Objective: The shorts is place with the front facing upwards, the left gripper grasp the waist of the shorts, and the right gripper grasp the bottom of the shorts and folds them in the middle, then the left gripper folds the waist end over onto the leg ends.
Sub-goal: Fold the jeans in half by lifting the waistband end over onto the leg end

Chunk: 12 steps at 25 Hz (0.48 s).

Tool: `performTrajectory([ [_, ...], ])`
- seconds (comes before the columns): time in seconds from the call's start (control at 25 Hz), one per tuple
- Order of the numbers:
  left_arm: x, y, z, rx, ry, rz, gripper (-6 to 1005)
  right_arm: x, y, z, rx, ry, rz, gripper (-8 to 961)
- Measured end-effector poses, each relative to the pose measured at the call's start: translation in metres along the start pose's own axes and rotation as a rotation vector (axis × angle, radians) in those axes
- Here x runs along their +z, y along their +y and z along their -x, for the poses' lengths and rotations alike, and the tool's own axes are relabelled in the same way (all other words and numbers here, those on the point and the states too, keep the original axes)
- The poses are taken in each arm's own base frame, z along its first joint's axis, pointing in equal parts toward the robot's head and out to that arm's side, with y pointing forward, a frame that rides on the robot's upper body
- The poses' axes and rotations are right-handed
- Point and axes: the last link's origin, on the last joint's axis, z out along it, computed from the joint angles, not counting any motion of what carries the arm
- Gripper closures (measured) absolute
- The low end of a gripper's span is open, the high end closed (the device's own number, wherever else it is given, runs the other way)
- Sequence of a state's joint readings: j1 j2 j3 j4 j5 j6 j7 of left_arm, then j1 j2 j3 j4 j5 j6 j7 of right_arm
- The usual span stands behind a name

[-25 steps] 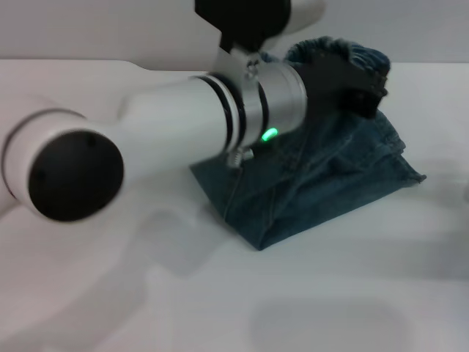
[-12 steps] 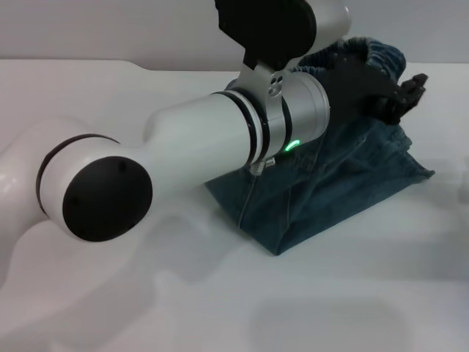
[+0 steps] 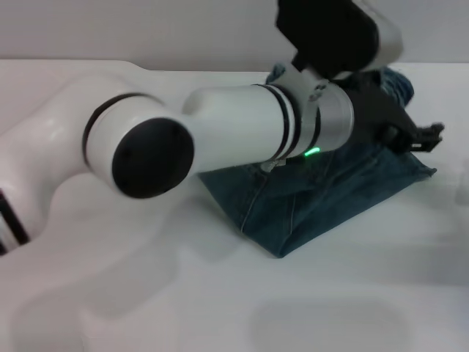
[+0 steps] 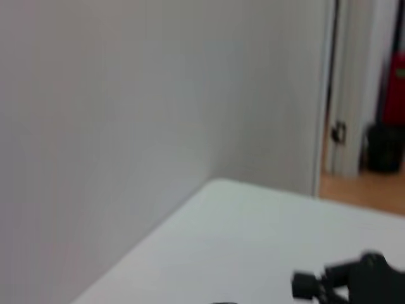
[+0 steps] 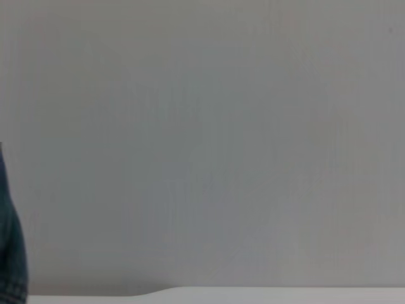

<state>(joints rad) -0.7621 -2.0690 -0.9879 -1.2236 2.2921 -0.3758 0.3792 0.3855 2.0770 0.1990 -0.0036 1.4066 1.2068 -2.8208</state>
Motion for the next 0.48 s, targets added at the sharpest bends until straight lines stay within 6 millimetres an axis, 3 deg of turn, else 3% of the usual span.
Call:
performTrajectory([
  [0.16, 0.002, -0.003, -0.002, 0.054, -0.022, 0.0, 235, -0.001, 0.001, -0.001, 0.005, 0.002, 0.001, 953],
  [0.48, 0.001, -0.013, -0.013, 0.159, -0.073, 0.011, 191, 0.0, 0.003, -0.001, 0.01, 0.001, 0.004, 954],
])
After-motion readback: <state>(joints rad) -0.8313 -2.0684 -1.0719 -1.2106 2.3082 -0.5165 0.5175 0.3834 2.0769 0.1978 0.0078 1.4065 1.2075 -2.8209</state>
